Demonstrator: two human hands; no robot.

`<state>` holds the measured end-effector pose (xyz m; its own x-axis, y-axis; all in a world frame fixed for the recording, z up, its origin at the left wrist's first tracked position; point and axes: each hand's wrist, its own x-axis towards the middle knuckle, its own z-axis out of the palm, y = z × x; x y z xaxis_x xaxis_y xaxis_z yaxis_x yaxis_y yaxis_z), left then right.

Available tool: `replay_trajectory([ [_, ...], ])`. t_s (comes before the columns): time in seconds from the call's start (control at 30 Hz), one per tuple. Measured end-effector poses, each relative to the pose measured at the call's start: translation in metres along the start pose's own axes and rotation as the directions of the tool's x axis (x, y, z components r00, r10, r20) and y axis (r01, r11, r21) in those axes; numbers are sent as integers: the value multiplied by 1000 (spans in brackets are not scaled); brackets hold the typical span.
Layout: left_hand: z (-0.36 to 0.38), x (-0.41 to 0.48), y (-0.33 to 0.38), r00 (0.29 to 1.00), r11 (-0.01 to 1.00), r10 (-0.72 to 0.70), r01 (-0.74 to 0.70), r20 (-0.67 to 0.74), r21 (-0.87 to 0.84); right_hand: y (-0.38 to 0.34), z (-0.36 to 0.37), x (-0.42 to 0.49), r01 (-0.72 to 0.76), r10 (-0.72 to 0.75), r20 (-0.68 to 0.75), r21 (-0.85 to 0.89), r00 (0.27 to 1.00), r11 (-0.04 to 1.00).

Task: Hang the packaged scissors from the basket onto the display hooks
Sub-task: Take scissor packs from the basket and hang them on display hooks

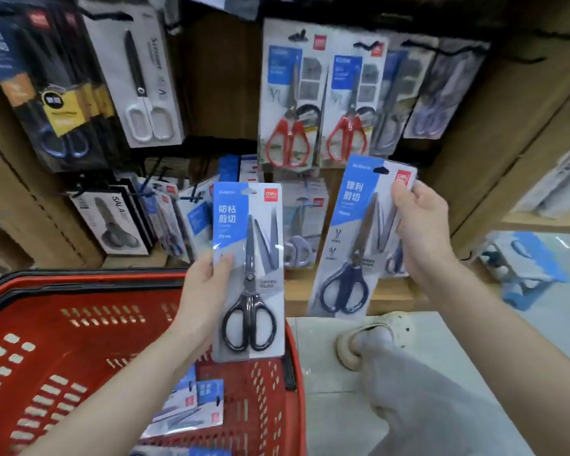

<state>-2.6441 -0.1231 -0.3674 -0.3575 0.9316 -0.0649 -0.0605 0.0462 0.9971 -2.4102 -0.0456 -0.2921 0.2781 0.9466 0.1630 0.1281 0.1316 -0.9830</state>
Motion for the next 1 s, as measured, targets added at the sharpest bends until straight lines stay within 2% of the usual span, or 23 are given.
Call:
replay_trajectory([
  [0.1,37,14,3,997,999,6,-9,73,35,31,-31,25,-25,23,-49,-44,999,999],
  [0.23,83,26,-1,992,998,19,-27,126,63,83,-60,51,-177,162,-102,-159,982,971],
  [0.33,111,37,-12,985,995,11,-27,173,92,120,-75,75,-251,208,-185,-252,960,934],
  [0.5,140,56,-33,982,982,8,-44,188,186,152,-84,121,-336,257,-288,-272,922,902],
  [0.67,156,68,-50,979,973,-43,-4,199,232,166,-81,158,-291,197,-332,-262,923,920],
  [0.83,168,75,-56,971,959,-37,-31,235,281,180,-79,157,-220,112,-357,-277,927,935],
  [1.0,178,77,-57,963,961,-21,-56,270,272,185,-88,156,-230,121,-409,-228,905,946],
])
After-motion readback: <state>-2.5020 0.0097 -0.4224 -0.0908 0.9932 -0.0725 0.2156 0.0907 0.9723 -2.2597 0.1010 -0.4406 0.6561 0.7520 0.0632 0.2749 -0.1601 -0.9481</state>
